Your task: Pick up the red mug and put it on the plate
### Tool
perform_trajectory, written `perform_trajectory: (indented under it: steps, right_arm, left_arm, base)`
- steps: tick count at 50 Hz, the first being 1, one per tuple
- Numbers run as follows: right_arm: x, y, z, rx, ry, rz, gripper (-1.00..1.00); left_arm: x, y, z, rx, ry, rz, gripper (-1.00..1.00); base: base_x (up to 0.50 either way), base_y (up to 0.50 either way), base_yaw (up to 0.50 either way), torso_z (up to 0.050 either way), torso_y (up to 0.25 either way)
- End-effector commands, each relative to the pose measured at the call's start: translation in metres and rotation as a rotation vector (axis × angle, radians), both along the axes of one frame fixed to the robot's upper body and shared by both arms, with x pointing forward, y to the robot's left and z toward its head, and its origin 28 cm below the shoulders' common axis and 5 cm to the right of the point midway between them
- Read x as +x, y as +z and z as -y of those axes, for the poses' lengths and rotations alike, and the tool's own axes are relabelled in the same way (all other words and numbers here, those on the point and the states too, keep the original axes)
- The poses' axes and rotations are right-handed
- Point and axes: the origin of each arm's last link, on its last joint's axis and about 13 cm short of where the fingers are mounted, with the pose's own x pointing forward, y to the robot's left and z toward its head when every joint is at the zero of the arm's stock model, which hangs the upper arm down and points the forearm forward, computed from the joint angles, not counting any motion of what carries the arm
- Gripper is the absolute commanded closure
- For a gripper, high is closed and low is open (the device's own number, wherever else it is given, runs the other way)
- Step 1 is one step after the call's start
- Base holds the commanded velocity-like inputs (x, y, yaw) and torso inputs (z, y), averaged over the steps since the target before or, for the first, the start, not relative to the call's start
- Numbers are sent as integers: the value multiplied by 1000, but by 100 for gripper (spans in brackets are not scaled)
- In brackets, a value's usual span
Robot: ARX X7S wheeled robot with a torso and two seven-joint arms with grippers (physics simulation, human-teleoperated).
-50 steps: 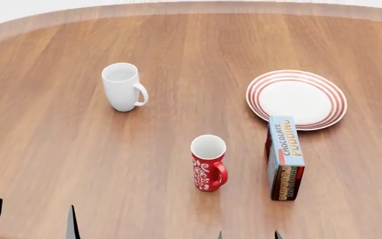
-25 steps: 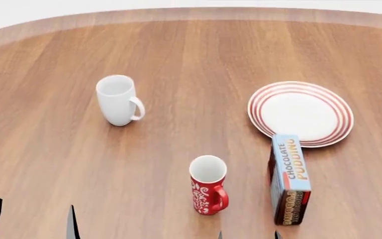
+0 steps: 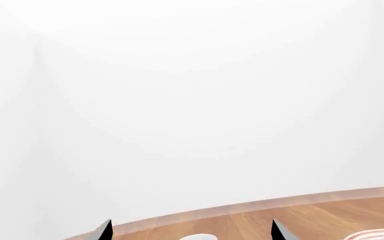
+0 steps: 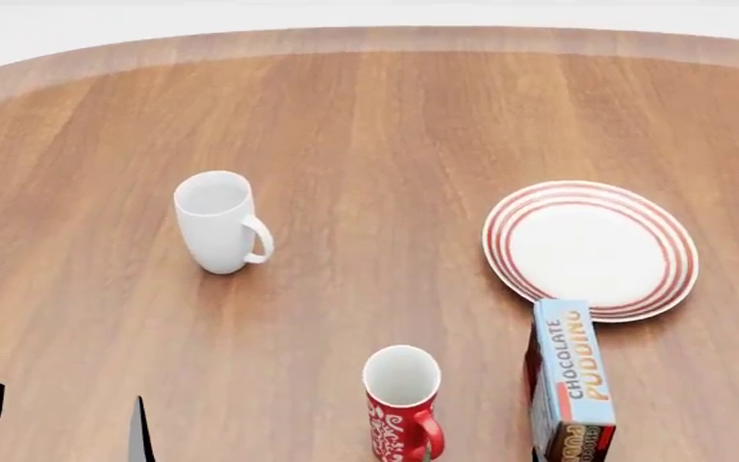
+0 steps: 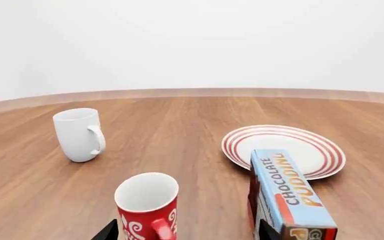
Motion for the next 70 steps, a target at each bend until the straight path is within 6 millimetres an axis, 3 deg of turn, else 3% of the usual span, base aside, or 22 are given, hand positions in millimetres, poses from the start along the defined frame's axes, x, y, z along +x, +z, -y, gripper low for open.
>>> perform_trajectory:
  steps: [1,70]
  right_arm:
    - [0,0,0,0,0,0,-100]
    - [0,1,0,4,-3,4,-100]
  left_arm:
    - [0,0,0,-1,-1,0,-100]
    - [0,0,0,2,-2,-3,-100]
  base:
    - [191,0,0,0,0]
    - [189,0,0,0,0]
